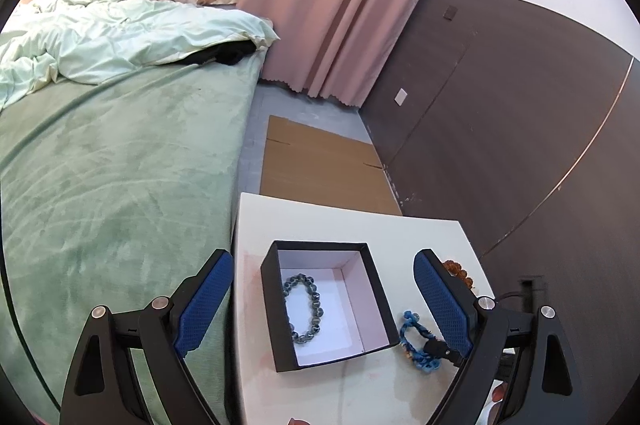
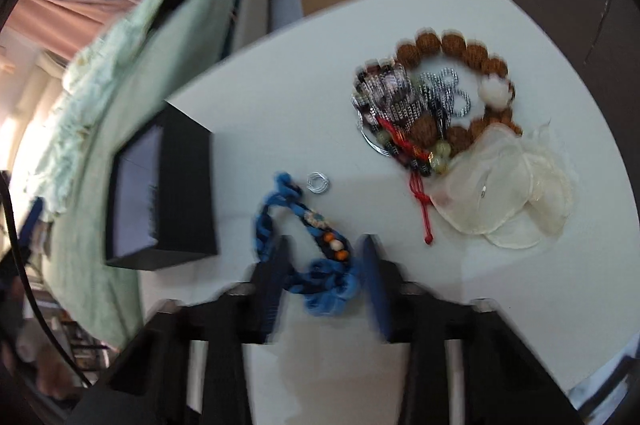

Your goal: Organize jewelry

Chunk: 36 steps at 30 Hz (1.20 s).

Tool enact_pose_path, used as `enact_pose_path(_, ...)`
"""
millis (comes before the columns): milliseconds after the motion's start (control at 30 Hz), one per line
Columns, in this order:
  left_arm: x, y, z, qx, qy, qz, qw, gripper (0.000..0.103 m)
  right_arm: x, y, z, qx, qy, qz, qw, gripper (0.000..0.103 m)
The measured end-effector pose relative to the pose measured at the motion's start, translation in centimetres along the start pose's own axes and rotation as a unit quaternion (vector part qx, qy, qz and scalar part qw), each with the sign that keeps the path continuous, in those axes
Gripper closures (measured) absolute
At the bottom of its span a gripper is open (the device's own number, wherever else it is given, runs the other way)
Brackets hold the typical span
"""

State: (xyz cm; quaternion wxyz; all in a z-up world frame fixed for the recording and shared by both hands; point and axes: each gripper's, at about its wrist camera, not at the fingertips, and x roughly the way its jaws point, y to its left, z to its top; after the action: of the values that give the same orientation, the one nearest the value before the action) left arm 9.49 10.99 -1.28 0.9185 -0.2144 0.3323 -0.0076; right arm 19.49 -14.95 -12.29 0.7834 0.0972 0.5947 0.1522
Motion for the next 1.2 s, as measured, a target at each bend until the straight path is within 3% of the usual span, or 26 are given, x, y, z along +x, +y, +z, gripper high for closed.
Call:
enact_pose_path(133,-0.4,0.8,0.2,-0.009,-0.003,0.001,1.0000,0.011,-0.7,-0.9,0.2,0.032,-0.017,0.033,0.999,0.093)
enact_pose_path(400,-0.9,1.5,0.6,-0.021,-0.006,-0.001,0.9998,0.011,-6.3,1.2,0.3,0.018,-0.110,0.185,0.976,0.093)
enact_pose_path(600,-1.0,1.6,0.7,-0.024,-0.007,-0.001,0.9997,0.011,-6.0,4.7,0.5,-0.001,-0.112,0.240,0.964,0.093)
enact_pose_path(700,-1.0,1.8,0.9,-0.026,-0.008,0.000,0.9996,0.011,-5.2,6.4,1.1,-0.012,-0.105,0.269,0.957,0.087)
enact_pose_path(733,-0.9,1.8,0.9,-0.026,-0.007,0.000,0.9996,0.011,-5.0,6.9,1.1,-0.018,-0.098,0.276,0.956,0.070)
enact_pose_path(767,-0.9,1.8,0.8,-0.026,-0.006,0.000,0.9996,0.011,-4.7,7.3,1.0,-0.025,-0.094,0.278,0.956,0.058)
enact_pose_path(800,-0.8,1.9,0.8,-0.026,-0.005,0.001,0.9996,0.011,-4.8,7.7,0.9,-0.031,-0.099,0.270,0.957,0.038)
enact_pose_path(833,-0.7,1.8,0.8,-0.026,-0.005,0.000,0.9997,0.011,-5.1,8.0,0.8,-0.035,-0.108,0.257,0.960,0.032)
enact_pose_path(1200,0.6,-1.3,-0.4,0.005,0.009,-0.014,0.9999,0.011,-9.5,2.5,-0.3,-0.027,-0.131,0.191,0.973,0.032)
